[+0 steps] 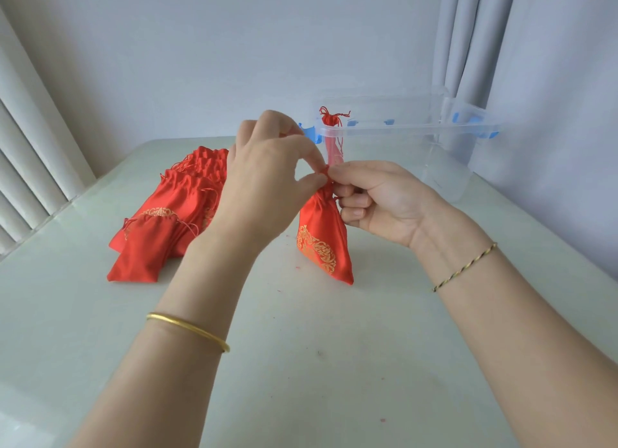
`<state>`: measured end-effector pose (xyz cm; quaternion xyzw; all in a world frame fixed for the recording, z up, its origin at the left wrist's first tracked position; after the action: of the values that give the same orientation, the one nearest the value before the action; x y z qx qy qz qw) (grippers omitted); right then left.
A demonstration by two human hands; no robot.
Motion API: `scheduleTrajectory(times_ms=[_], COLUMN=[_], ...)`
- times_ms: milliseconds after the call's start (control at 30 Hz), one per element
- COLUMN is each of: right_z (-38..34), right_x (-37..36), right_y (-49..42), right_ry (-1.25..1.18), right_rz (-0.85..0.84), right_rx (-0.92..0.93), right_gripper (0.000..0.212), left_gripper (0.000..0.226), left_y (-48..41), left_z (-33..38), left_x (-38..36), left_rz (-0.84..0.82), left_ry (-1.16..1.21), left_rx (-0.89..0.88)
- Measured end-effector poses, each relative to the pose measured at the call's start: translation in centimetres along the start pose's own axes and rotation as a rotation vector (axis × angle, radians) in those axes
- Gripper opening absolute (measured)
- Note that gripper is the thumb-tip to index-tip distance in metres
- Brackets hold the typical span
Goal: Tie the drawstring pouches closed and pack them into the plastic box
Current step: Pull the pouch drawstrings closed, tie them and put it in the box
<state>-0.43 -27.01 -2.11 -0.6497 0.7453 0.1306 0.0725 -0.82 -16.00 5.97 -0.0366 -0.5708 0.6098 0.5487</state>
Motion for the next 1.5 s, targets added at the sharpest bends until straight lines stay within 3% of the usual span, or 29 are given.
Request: scheduleTrajectory(times_ms=[100,233,367,500,600,700,800,933,1033,1100,1133,1200,1267,1333,1433,1500], right_z=[-0.6,-2.8,-1.2,-0.4,-1.6,-2.6,-4.7,-8.5,-14.3,-18.1,-19.6,-21.1,-20.5,-18.1,-13.7,-12.2], right_x=[0.3,3.3,5.0,5.2,4.2,1.2,-0.3,0.4,2.6,3.3,3.5,3.5,4.0,5.1,6.8,7.2], right_y=[0.0,-0.2,-1.1,-1.2,-0.2,1.4,1.8,1.2,0.2,-1.7,-2.9,-5.8,-9.7,-12.0,-14.5,-15.9], right_ry=[0.077,0.276,0.108,0.426,0.429,0.679,0.925,0.812,0.748,0.725,0.744,0.847,0.954,1.107,1.366,1.379], right_rz=[-0.002,0.176,0.186,0.234,0.156,0.053,0.193,0.273,0.494,0.598,0.644,0.688,0.674,0.672,0.594,0.528], right_rx=[0.062,0.252,0.151,0.148,0.147,0.263,0.523,0.534,0.604,0.667,0.685,0.654,0.535,0.351,0.107,0.035], right_gripper=[0.018,0.016,0.018,0.008,0.035,0.036,0.021,0.003,0.017,0.009,0.016,0.023,0.006,0.021,0.021,0.021], left_gripper=[0.003,0.007,0.005,0.005,0.006,0.009,0.009,0.006,0.005,0.009,0.011,0.018,0.023,0.026,0.028,0.028], left_y=[-0.1,-0.3,-0.1,0.8,0.8,0.7,0.0,-3.0,-5.8,-7.2,-7.8,-8.5,-9.2,-9.3,-9.9,-10.1], left_z=[-0.4,-1.2,-1.1,-2.3,-3.1,-2.5,-1.1,-0.3,-1.7,-2.9,-3.4,-4.3,-5.2,-5.5,-5.9,-6.0], left_x=[-0.4,-0.5,-0.6,-2.2,-1.8,-1.5,-1.7,-1.1,-1.6,-2.9,-3.8,-5.6,-7.1,-7.8,-8.7,-9.2], left_rz=[-0.018,-0.037,-0.001,-0.080,-0.051,-0.047,-0.084,-0.041,0.019,0.010,-0.010,-0.059,-0.090,-0.112,-0.123,-0.131], left_ry=[0.034,0.141,0.117,0.257,0.363,0.478,0.543,0.597,0.564,0.493,0.451,0.359,0.310,0.308,0.315,0.325], left_rx=[0.024,0.079,0.054,0.209,0.295,0.329,0.309,0.281,0.349,0.392,0.407,0.419,0.421,0.424,0.425,0.423])
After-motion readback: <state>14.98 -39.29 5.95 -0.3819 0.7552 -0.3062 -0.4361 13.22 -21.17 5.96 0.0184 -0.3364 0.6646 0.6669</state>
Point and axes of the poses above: each hand's wrist, its own y-axis away from the middle knuckle, its own x-axis out of the back of the hand, z = x × y, the point moved 10 cm from there along -y, towards the middle knuckle, and after that the axes turned 9 degrees about z, right-handed, at the moved point
